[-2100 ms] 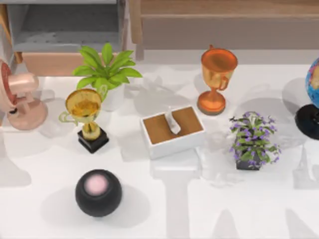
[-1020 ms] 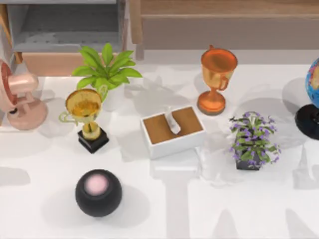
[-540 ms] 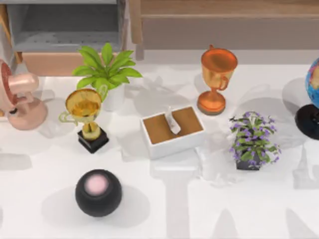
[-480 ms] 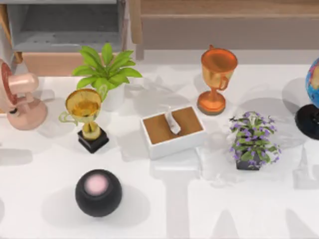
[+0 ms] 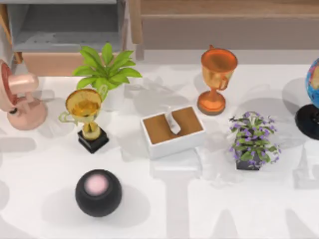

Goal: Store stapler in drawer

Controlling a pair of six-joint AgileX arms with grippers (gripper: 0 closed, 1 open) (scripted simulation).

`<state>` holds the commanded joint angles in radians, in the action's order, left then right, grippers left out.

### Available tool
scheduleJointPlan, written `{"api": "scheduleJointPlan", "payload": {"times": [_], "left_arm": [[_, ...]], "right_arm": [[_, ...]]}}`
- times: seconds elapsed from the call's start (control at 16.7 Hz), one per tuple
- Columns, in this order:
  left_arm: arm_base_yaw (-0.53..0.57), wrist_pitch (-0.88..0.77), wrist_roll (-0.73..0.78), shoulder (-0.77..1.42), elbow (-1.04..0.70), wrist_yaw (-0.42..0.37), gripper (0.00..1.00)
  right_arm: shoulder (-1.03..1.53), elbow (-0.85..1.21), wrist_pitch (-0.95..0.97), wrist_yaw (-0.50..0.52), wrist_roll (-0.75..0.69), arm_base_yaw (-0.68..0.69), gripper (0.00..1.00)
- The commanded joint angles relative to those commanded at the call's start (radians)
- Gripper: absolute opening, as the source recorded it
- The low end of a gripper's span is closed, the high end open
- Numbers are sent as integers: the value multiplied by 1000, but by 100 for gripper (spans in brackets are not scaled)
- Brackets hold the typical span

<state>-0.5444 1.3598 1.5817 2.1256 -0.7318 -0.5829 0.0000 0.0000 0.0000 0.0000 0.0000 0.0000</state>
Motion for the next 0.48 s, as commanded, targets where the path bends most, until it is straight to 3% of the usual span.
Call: {"api": "scheduleJointPlan", "payload": {"times": [0.48], "left_arm": [[80, -121, -1, 102, -230, 81, 0]], "right_arm": [[0, 0, 0, 0, 0, 0, 100]]}}
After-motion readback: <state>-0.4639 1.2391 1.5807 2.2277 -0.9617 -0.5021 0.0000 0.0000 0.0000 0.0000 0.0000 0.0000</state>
